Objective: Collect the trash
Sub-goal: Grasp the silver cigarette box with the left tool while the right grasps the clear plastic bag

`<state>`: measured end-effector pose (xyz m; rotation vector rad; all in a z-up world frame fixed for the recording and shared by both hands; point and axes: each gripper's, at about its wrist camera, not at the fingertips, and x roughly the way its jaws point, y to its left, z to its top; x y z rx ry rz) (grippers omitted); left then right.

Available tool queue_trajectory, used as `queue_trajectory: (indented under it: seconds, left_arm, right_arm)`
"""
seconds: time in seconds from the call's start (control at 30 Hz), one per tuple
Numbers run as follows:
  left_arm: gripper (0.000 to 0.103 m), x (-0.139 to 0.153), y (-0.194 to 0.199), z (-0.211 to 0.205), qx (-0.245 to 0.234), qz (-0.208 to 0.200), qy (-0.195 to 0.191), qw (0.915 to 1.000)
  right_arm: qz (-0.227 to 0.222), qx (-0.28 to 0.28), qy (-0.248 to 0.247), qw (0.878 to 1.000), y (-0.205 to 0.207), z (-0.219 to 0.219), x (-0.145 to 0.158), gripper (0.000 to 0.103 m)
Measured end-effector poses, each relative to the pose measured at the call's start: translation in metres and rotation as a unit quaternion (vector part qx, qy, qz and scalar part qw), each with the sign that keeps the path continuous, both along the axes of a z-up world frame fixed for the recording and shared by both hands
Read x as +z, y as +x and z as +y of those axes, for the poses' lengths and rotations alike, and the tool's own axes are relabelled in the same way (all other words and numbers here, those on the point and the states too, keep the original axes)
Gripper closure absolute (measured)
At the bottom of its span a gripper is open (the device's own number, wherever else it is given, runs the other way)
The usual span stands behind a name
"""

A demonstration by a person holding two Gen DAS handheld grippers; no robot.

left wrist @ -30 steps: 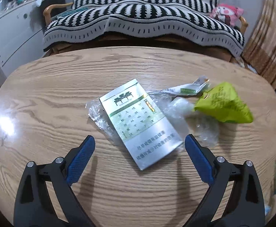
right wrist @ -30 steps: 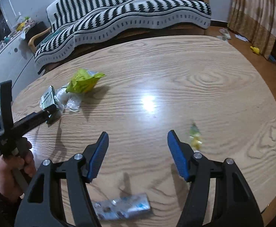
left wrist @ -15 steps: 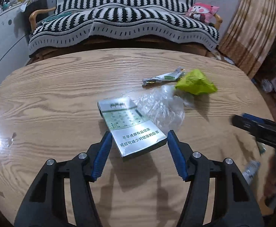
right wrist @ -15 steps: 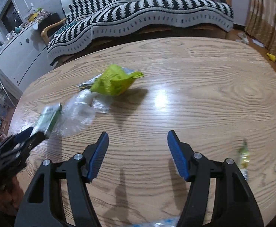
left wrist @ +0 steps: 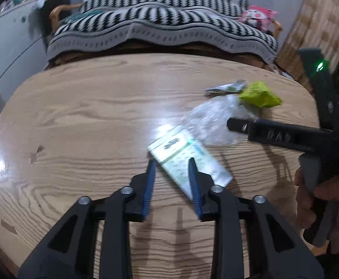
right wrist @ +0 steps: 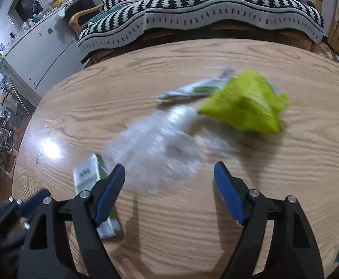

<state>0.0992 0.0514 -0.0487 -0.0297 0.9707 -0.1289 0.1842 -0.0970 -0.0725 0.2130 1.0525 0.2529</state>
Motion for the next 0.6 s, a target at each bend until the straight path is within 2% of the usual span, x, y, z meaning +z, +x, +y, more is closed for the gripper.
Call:
queue_trajectory:
  seconds: [0.03, 0.07, 0.2, 0.27, 0.3, 0.33, 0.37, 0.43, 0.6]
  left_arm:
    - [0.035, -0.002, 0.002, 0.003, 0.005, 0.004, -0.003, 1.0000]
    - [0.014, -0.002, 0.003, 0.006, 0.017, 0.001, -0.004, 0.9998]
    - [0.011, 0.005, 0.003, 0.014, 0.040, -0.023, 0.012, 0.9989]
    - [0.011, 0.004, 0.007, 0.016, 0.049, -0.019, 0.008, 0.9986]
    - [0.011, 0.002, 0.010, 0.016, 0.050, -0.014, 0.006, 0.9986]
    - [0.011, 0.001, 0.011, 0.015, 0.050, -0.010, 0.006, 0.9987]
    - [0.011, -0.001, 0.011, 0.014, 0.053, -0.006, 0.007, 0.9986]
    - [0.011, -0.003, 0.011, 0.013, 0.056, -0.003, 0.004, 0.9984]
    - [0.010, -0.007, 0.020, 0.002, 0.067, 0.006, -0.005, 0.9977]
  right_arm:
    - [-0.006, -0.004, -0.005, 1.000, 0.004, 0.005, 0.001, 0.020]
    - [-0.009, -0.009, -0.013, 1.000, 0.008, 0.008, 0.001, 0.019]
    - [0.000, -0.018, -0.020, 1.000, 0.023, 0.017, -0.013, 0.018]
    - [-0.017, -0.016, -0.065, 0.998, 0.024, 0.024, -0.013, 0.025]
    - [-0.025, -0.012, -0.085, 0.996, 0.023, 0.027, -0.013, 0.042]
    - [-0.033, -0.006, -0.099, 0.995, 0.021, 0.030, -0.013, 0.076]
    - [-0.027, 0.007, -0.088, 0.996, 0.019, 0.029, -0.012, 0.091]
    - [-0.018, 0.008, -0.046, 0.999, 0.015, 0.022, -0.009, 0.093]
    - [-0.060, -0.008, -0.037, 0.997, -0.010, -0.004, 0.024, 0.094]
